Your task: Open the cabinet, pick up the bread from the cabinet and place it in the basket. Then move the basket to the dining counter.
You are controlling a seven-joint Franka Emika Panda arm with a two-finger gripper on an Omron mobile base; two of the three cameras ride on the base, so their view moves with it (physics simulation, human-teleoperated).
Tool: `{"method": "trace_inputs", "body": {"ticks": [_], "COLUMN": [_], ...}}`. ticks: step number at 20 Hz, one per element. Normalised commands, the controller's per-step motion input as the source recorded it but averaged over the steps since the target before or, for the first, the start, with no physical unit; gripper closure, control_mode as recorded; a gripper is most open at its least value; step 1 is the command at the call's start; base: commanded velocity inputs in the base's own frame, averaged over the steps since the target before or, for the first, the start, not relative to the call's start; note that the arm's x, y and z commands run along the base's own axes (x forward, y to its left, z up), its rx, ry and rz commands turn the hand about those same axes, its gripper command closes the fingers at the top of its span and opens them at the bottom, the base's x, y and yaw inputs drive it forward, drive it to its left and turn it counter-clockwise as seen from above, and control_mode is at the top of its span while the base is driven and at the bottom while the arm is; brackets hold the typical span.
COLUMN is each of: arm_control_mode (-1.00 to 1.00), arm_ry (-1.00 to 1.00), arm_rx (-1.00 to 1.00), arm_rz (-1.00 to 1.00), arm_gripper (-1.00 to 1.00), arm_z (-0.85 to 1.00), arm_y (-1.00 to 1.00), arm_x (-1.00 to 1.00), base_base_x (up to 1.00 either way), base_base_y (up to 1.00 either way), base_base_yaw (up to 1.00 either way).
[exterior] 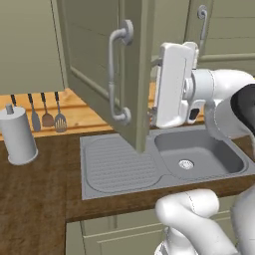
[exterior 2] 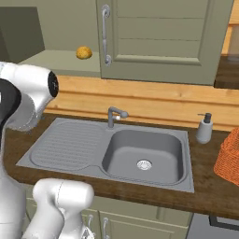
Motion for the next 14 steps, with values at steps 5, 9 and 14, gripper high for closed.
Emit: {"method": "trace_inputs", "body": {"ticks": [5, 9, 14], "arm_control_mode": [-1.0, -1.0, -1.0], "arm_ry": [0.0, 0.0, -0.01], "arm_rx": [0.0, -0.01, -0.12], "arm_rz": [0.05, 0.0, 0.0], "arm_gripper": [-1.0, -1.0, -1.0], "arm_z": [0.0, 0.0, -0.03], "arm_y": [0.91, 0.58, -0.19], "arm_x": [0.01, 0.11, 0.18], "base_base_x": [0.0, 0.0, 0.0], "base_base_y": [0.0, 0.0, 0.0], "base_base_yaw": [0.0, 0.0, 0.0]}}
